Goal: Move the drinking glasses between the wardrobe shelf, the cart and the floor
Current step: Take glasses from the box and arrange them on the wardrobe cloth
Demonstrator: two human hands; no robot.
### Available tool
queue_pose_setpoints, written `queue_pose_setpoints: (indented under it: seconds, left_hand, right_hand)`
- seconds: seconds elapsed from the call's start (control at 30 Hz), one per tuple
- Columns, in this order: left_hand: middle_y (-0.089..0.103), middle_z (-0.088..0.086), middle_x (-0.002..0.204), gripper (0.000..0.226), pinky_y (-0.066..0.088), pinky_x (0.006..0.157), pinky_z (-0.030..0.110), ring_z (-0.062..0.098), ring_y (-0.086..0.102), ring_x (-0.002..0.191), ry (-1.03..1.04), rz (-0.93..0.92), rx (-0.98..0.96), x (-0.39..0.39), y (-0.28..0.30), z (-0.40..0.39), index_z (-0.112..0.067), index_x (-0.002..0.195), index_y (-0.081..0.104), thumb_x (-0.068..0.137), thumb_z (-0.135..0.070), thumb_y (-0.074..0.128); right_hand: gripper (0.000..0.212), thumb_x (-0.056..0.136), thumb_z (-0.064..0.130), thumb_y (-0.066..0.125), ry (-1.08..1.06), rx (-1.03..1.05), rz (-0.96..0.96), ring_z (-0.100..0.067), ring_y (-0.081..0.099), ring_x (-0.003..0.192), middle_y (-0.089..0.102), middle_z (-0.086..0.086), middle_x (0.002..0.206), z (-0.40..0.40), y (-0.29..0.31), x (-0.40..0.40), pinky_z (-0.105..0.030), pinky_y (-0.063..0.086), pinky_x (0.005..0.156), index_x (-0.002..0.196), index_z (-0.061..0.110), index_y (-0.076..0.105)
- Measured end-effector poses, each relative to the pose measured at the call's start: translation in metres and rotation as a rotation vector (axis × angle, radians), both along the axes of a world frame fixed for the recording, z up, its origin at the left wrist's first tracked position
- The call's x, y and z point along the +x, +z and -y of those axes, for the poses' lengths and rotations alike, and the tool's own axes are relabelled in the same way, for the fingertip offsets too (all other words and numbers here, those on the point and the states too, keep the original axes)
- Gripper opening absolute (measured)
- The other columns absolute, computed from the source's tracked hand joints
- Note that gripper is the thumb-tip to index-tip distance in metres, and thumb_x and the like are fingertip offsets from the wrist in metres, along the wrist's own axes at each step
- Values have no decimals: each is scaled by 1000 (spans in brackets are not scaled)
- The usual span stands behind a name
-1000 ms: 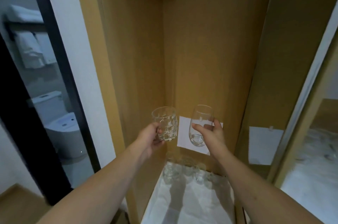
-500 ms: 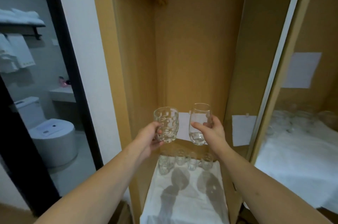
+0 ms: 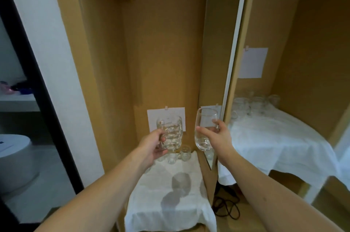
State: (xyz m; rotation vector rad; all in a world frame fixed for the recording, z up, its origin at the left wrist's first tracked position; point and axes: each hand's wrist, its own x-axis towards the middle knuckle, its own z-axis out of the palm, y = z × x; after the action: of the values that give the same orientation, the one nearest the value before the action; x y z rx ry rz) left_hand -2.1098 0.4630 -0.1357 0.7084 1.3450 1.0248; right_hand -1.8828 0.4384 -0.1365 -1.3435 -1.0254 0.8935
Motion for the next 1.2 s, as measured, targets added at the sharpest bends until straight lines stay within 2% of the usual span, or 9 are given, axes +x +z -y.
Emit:
queue_pose_setpoints:
  seconds: [0.17, 0.27, 0.4, 0.47, 0.57, 0.7, 0.93, 1.1, 1.2]
  left_hand:
    - [58, 7, 88, 26, 60, 60, 34, 24, 62, 81, -67, -17, 4, 52, 8, -3, -16, 72, 58, 92, -31, 65]
    - [64, 5, 79, 25, 60, 59, 34, 23, 65, 73, -110, -6, 11, 85, 11, -4, -17, 70, 58, 89, -29, 67]
    - [59, 9, 93, 21, 64, 71, 44, 28, 61, 86, -155, -13, -5, 133, 11, -2, -15, 71, 60, 87, -25, 67]
    - [57, 8, 89, 19, 64, 72, 46, 28, 61, 83, -172, -19, -13, 159, 11, 1, -14, 74, 60, 89, -25, 66]
    - [64, 6, 79, 20, 64, 69, 42, 25, 66, 76, -196, -26, -26, 196, 10, 9, -15, 74, 60, 91, -24, 65]
    - [68, 3, 60, 17, 61, 86, 49, 23, 70, 70, -200, -50, -37, 243, 11, 14, -15, 76, 61, 90, -23, 66]
    - [66, 11, 88, 27, 64, 78, 45, 26, 70, 74, -192, -32, -36, 310, 4, 11, -12, 66, 61, 88, -26, 69]
    - [63, 12, 88, 28, 64, 79, 43, 26, 67, 79, -181, -10, -40, 346, -2, 15, -13, 68, 61, 90, -28, 68]
    - [63, 16, 98, 28, 63, 82, 45, 28, 68, 84, -168, -10, -60, 365, -8, 16, -11, 70, 61, 90, -28, 69]
  right_hand:
    - [87, 66, 41, 93, -51, -16, -13, -18, 71, 99, 72, 0, 109, 12, 0, 47, -39, 56, 90, 139, 24, 48]
    - [81, 68, 45, 91, -92, -39, 4, -15, 64, 101, 64, -2, 116, 20, 4, 80, -30, 48, 78, 135, 29, 49]
    - [86, 60, 54, 90, -114, -73, 5, -15, 61, 105, 59, -4, 123, 32, 0, 129, -28, 44, 72, 133, 32, 50]
    - [92, 50, 60, 88, -137, -82, -7, -12, 61, 102, 58, -3, 122, 39, -2, 155, -26, 44, 70, 130, 35, 51]
    - [95, 45, 62, 86, -174, -98, -23, -16, 61, 104, 60, -4, 123, 42, -5, 191, -32, 44, 78, 129, 35, 51]
    - [97, 43, 63, 87, -181, -106, -49, -15, 62, 104, 60, -5, 123, 45, -10, 233, -33, 43, 80, 129, 34, 52]
    - [101, 44, 60, 88, -161, -120, -47, -19, 63, 105, 60, -8, 125, 48, -19, 300, -34, 46, 84, 133, 32, 50]
    - [88, 58, 49, 93, -164, -133, -43, -20, 64, 104, 59, -8, 126, 46, -25, 341, -36, 49, 86, 132, 32, 50]
    - [85, 63, 48, 93, -157, -146, -29, -9, 70, 79, 57, -5, 125, 50, -27, 359, -20, 51, 64, 135, 32, 49]
